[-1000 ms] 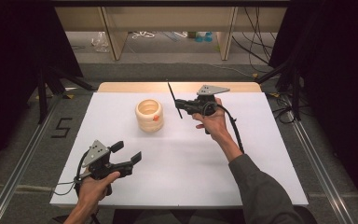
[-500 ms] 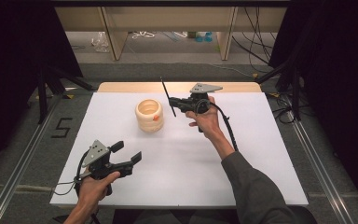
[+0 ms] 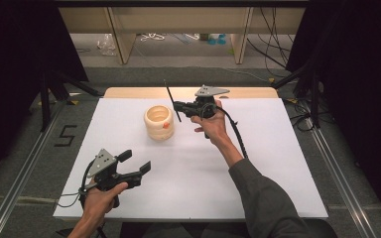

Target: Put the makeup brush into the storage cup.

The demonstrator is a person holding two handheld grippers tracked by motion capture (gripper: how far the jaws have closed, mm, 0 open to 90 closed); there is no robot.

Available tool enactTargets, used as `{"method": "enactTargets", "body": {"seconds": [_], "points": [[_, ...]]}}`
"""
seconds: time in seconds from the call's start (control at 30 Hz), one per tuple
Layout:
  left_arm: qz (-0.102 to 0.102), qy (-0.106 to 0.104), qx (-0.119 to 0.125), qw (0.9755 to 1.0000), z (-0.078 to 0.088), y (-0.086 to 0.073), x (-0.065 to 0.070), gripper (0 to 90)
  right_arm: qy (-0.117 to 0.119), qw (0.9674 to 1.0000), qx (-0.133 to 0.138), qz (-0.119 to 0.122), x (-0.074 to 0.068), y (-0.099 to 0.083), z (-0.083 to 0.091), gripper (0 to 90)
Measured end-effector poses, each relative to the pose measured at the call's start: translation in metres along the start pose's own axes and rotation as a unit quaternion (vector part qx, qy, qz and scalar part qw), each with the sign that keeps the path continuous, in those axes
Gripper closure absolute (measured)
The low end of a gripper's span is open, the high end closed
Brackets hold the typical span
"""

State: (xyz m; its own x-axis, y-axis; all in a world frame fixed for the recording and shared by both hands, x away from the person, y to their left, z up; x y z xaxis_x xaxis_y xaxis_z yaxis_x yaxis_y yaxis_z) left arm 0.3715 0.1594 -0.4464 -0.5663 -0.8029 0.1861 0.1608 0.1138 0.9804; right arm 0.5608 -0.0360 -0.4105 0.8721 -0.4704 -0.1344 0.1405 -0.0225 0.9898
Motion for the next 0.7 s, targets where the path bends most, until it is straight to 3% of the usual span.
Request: {"method": "enactTargets", "body": {"seconds": [0.7], "points": [[0.002, -0.002, 0.003, 1.0000, 0.000, 0.000, 0.000, 16.0, 0.005, 1.0000, 0.002, 0.005, -0.003, 0.012, -0.022, 85.7]]}}
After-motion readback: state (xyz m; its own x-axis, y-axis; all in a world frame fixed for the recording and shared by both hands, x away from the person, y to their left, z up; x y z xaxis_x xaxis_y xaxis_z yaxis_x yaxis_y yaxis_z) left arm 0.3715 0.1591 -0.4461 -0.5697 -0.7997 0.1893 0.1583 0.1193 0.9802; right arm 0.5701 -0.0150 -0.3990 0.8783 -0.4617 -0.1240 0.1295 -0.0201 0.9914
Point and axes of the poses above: each handheld gripper's, and its own axes: z roughly backward along the jaws, y roughly out of its top, x roughly to its right, the point moved 6 cm from there along -z, roughly forward along the jaws, and after that the axes turned 12 degrees about x, right-handed, at the moved point
